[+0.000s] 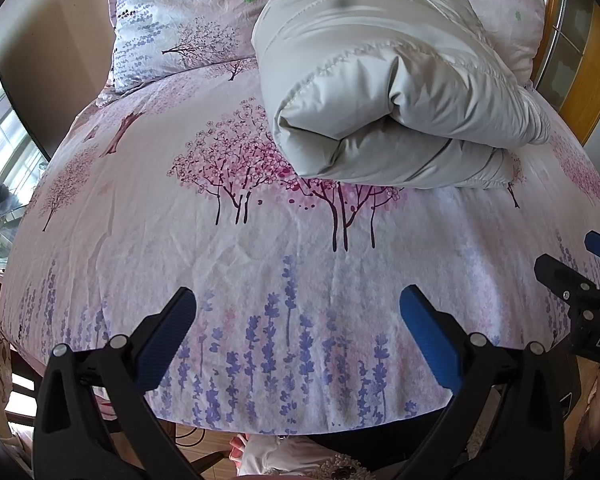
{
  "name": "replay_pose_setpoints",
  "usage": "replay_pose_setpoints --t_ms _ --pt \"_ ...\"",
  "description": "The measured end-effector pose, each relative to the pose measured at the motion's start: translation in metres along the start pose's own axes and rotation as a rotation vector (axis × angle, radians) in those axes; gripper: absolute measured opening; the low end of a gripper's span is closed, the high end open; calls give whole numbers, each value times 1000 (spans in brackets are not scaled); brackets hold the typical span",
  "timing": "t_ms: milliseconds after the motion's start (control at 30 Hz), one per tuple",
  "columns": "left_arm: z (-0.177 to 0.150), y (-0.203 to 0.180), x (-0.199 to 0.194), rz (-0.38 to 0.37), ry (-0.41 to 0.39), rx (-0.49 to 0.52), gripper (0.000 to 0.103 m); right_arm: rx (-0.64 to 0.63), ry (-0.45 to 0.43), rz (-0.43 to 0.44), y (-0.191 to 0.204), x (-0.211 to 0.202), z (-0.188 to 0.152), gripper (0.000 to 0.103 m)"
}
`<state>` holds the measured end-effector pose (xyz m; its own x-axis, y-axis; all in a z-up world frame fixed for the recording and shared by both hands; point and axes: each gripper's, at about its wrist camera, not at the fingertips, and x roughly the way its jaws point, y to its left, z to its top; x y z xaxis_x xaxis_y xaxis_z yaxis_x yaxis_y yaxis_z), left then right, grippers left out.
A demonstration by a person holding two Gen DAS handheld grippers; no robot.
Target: Fold large clothes
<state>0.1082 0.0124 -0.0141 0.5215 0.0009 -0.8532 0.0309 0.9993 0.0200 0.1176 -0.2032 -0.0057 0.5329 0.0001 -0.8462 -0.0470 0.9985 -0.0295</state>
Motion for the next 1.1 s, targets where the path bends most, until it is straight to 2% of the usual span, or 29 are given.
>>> replay_pose_setpoints --t_ms 1100 --pt "1 2 1 7 1 -8 101 5 12 7 -1 6 0 102"
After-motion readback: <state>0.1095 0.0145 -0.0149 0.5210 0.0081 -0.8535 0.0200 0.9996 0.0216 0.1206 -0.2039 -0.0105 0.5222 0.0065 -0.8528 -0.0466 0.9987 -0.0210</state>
